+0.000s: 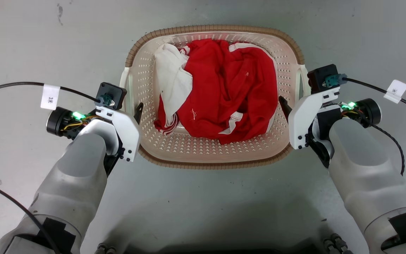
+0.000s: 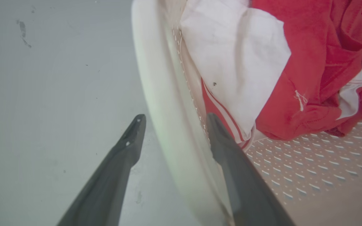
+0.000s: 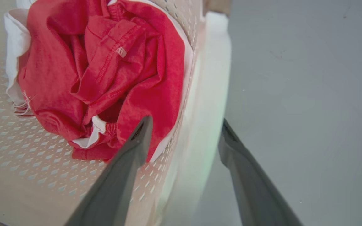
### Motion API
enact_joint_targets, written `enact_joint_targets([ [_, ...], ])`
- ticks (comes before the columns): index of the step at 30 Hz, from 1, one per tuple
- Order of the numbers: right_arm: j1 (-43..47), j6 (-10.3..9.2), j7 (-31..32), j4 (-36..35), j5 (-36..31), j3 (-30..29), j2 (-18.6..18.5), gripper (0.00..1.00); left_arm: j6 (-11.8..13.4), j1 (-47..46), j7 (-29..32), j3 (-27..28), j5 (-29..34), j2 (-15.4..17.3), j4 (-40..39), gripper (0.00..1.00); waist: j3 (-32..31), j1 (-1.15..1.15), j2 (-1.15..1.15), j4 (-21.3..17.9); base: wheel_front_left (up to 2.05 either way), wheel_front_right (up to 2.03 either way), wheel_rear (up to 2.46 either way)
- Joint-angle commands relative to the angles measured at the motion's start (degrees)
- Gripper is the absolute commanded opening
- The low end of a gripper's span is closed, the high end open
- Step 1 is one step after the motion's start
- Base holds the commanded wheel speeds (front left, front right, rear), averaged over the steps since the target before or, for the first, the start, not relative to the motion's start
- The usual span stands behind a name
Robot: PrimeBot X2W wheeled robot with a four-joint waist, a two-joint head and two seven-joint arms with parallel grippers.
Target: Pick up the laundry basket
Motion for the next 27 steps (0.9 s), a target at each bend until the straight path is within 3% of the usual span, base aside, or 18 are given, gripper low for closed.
enact_joint_targets([
  [1, -0.94, -0.02, -0.19, 0.2, 0.19, 0.13, 0.01, 1.0, -0.03, -0.68, 0.26, -0.28, -0.32, 0.35, -0.08, 1.0, 0.1, 0.0, 0.0, 0.07, 0.0, 0.0, 0.0],
  [10, -1.94, -0.02, -0.6, 1.4, 0.16, 1.0, 0.01, 1.0, -0.04, -0.97, 0.07, -5.12, -5.17, 0.81, -1.39, 1.0, 0.46, 0.0, 0.0, 0.5, 0.0, 0.0, 0.0],
  [11, -1.92, -0.02, -0.51, 1.49, 0.25, 1.1, 0.01, 0.68, -0.04, -0.8, 0.51, -5.8, -5.82, 0.65, -1.63, 0.66, 0.47, 0.0, 0.0, 0.53, 0.0, 0.0, 0.0],
  [12, -1.88, -0.02, -0.48, 1.58, 0.51, 1.11, 0.01, 0.28, -0.04, -0.61, 0.91, -6.62, -6.49, 0.56, -2.03, 0.0, 0.48, 0.0, 0.0, 0.58, 0.0, 0.0, 0.0],
  [13, -1.89, -0.02, -0.48, 1.67, 0.76, 1.12, 0.01, 0.0, -0.03, -0.35, 1.33, -7.35, -7.39, 0.58, -2.42, 0.0, 0.48, 0.0, 0.0, 0.62, 0.0, 0.0, 0.0],
  [27, -1.34, 0.0, 1.9, 3.65, 1.42, 2.12, -0.16, 0.0, -0.04, 1.1, 4.97, -15.88, -17.6, 3.35, -6.15, 0.0, -3.03, 0.0, 0.0, 0.76, 0.0, 0.0, 0.0],
])
